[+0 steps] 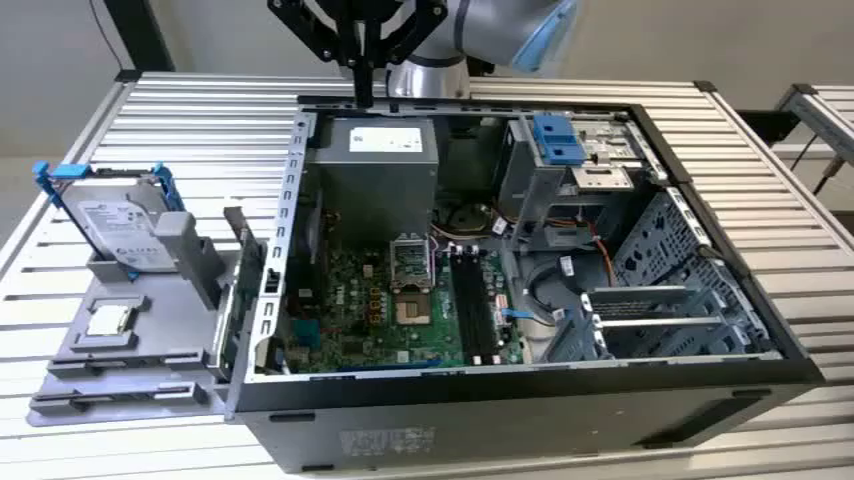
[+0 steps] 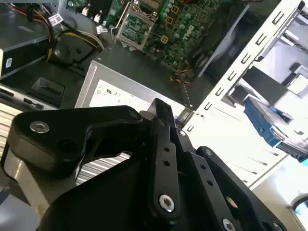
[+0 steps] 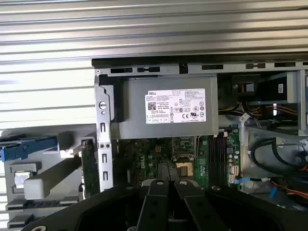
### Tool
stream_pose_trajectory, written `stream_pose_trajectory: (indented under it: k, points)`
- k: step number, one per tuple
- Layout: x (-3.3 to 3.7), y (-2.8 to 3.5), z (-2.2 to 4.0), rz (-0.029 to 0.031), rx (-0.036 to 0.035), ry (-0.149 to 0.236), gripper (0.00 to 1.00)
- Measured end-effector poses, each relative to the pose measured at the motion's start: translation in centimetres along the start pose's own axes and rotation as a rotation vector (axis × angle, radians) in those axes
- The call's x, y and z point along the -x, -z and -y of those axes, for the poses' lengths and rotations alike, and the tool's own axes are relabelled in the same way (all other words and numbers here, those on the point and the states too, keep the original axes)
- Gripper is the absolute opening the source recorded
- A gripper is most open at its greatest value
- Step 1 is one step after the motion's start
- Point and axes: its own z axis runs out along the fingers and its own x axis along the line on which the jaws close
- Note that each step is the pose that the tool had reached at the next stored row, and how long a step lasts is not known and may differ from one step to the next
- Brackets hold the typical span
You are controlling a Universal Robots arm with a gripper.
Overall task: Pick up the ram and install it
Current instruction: 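Reach for the ram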
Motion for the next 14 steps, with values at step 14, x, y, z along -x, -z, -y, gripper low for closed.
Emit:
stream_pose_trajectory:
  k: [14]
  points:
    - [-0.05, 0.08, 0.00, 0.0000, -0.0001, 0.000, 0.00]
